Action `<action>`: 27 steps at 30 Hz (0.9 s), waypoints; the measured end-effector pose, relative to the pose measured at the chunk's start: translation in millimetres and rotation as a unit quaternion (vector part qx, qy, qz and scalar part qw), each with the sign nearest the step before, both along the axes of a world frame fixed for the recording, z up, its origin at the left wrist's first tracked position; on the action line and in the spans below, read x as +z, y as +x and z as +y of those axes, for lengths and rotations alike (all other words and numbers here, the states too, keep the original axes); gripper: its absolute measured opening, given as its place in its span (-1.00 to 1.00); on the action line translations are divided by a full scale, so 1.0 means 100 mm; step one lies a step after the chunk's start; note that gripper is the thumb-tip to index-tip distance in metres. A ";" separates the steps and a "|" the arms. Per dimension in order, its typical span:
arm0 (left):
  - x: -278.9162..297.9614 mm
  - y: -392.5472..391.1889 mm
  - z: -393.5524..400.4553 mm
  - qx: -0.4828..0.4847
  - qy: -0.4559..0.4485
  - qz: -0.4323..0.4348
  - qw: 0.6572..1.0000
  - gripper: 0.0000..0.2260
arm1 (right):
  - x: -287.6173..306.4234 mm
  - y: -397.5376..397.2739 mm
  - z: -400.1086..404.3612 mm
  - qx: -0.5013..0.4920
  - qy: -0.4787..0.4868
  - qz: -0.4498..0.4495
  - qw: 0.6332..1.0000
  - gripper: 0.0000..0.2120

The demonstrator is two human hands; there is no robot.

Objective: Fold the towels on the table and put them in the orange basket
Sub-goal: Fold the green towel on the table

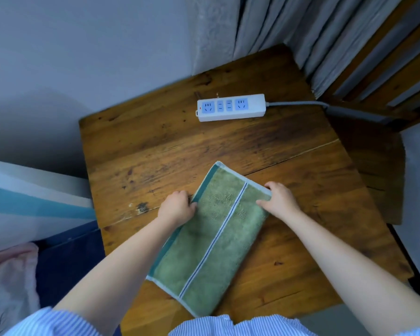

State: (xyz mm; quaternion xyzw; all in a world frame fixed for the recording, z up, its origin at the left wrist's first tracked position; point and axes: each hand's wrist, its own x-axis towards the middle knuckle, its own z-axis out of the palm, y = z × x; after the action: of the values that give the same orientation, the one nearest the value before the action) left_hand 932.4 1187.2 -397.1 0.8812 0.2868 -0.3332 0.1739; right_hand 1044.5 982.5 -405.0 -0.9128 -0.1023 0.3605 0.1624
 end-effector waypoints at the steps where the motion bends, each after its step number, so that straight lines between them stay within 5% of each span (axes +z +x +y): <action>1: -0.02 0.14 -0.02 0.021 -0.007 -0.020 1.000 -0.69 | 0.00 -0.01 -0.02 0.009 -0.009 0.015 1.000 -0.48; 9: -0.13 0.82 -0.16 0.146 -0.138 -0.061 0.978 -0.93 | 0.10 0.04 -0.07 -0.045 0.057 0.053 0.996 -0.81; 15: 0.24 0.91 0.04 0.209 -0.262 -0.192 0.922 -0.80 | 0.33 0.34 0.02 -0.026 0.081 -0.141 0.986 -0.85; 20: 0.68 0.58 0.30 0.101 -0.217 -0.268 0.933 -0.85 | 0.62 0.22 0.13 0.112 0.226 -0.327 0.911 -0.86; 27: 0.51 -0.59 0.33 -0.183 -0.073 -0.262 0.945 -0.87 | 0.46 -0.85 -0.27 0.379 0.236 -0.328 0.833 -0.82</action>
State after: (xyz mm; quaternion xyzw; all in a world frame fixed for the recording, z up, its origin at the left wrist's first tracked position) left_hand 873.1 1220.5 -346.6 0.9595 0.0396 -0.1364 0.2432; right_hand 959.1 955.1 -358.8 -0.8009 -0.5697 0.0387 0.1802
